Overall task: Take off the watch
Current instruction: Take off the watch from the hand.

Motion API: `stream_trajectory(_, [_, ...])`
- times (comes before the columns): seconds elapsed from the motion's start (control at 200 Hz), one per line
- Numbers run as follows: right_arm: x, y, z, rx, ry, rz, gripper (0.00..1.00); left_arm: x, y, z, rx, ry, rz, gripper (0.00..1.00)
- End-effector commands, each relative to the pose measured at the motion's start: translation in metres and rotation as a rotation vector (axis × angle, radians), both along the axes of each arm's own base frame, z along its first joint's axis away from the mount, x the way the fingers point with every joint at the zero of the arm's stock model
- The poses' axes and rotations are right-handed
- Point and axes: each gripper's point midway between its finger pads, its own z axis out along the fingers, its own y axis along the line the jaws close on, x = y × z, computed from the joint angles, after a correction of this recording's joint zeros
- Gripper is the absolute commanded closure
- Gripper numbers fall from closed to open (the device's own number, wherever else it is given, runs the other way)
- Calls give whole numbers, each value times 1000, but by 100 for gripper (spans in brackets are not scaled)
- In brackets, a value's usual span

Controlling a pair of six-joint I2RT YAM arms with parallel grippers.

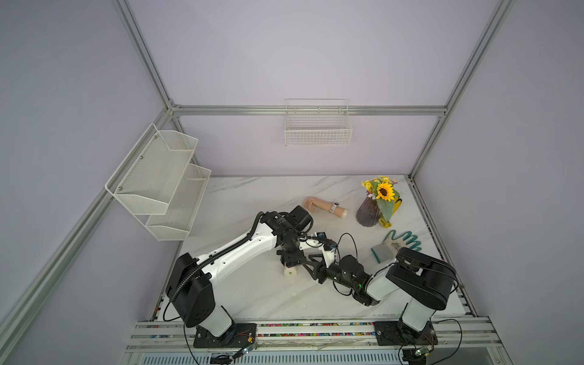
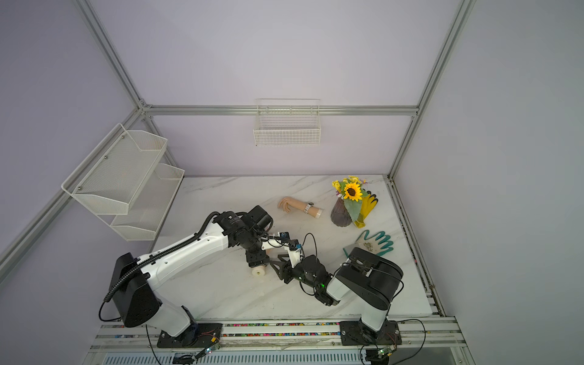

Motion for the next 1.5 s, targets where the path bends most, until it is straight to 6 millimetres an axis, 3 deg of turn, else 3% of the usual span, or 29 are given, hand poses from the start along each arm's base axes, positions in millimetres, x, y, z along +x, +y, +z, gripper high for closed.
stream_trajectory(0.0, [1, 5, 9, 44, -19, 23, 51, 7, 4, 0, 46, -26, -158, 24])
stream_trajectory(0.17, [5, 10, 3, 46, -2, 46, 51, 22, 6, -16, 29, 8, -155, 29])
stream_trajectory(0.26, [4, 14, 0, 59, 13, 60, 51, 24, 6, -25, 31, 44, -169, 42])
stream_trajectory(0.425, [8, 11, -2, 71, 31, 27, 54, 27, 6, -41, 32, 105, -164, 56])
stream_trajectory(0.695, [8, 2, -1, 75, 39, -13, 54, 30, 4, -59, 49, 153, -152, 55])
stream_trajectory(0.95, [10, 1, -2, 76, 41, -21, 54, 27, 11, -72, 94, 202, -159, 64])
stream_trajectory(1.12, [10, -2, 9, 105, 9, -29, 54, 28, 17, -85, 120, 210, -148, 67])
stream_trajectory(1.35, [11, -9, 39, 167, -83, -58, 53, 35, 12, -72, -5, 185, -87, 85])
stream_trajectory(1.495, [12, -8, 50, 173, -167, -51, 49, 41, 6, -54, -99, 136, -47, 86])
